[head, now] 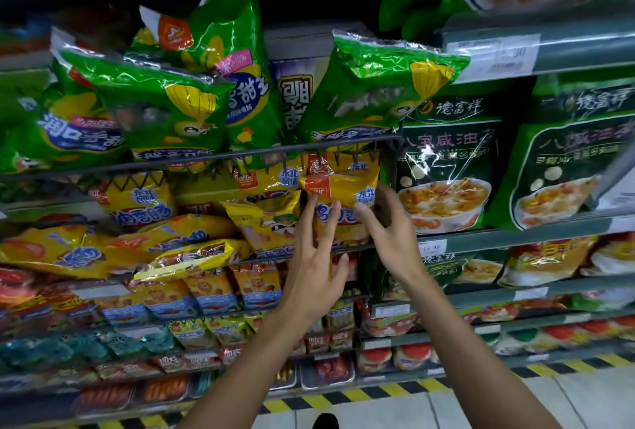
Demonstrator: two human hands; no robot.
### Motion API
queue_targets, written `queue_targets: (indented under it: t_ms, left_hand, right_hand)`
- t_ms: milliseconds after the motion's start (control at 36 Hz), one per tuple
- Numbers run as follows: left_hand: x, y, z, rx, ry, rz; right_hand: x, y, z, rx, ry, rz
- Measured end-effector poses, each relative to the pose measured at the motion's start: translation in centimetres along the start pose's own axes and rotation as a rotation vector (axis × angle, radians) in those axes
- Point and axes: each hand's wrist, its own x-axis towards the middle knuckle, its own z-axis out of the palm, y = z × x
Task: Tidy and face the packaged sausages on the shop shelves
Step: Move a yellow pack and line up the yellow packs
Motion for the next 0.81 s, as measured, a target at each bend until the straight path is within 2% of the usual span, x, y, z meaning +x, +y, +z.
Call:
queue_targets:
  t_ms: [167,361,444,611,722,806]
  left_hand:
    - [1.3,0.3,-0.1,-0.044,0.021,-0.016]
    - [3.0,0.3,0.5,-0.065,0.043,-0.078]
    - [3.0,0.1,0.5,-0.083,0.045,-0.103]
    - [1.1,0.4,0.4,-0.178,0.083,-0.039]
    - [-1.0,-0.2,1.8,-0.235,0.005,-0.131]
    - [-1.5,-0.7,2.1,-0.202,-0.079,-0.167]
  right_hand:
    - [1.3,-0.4,-0.1,0.192,0.22,0.1]
    - [1.6,-0.3,0.9,0.279,0.313,0.136]
    - [1.1,0.0,0.7,0.298,0.245,0.158]
    - [-0.1,1.9,-0.1,-0.093,0.064,-0.006]
    - [-0.2,2.5,-0.3,-0.235,-0.01,-0.051]
    - [0.2,2.4,-0.4,-0.255,0.01,-0.054]
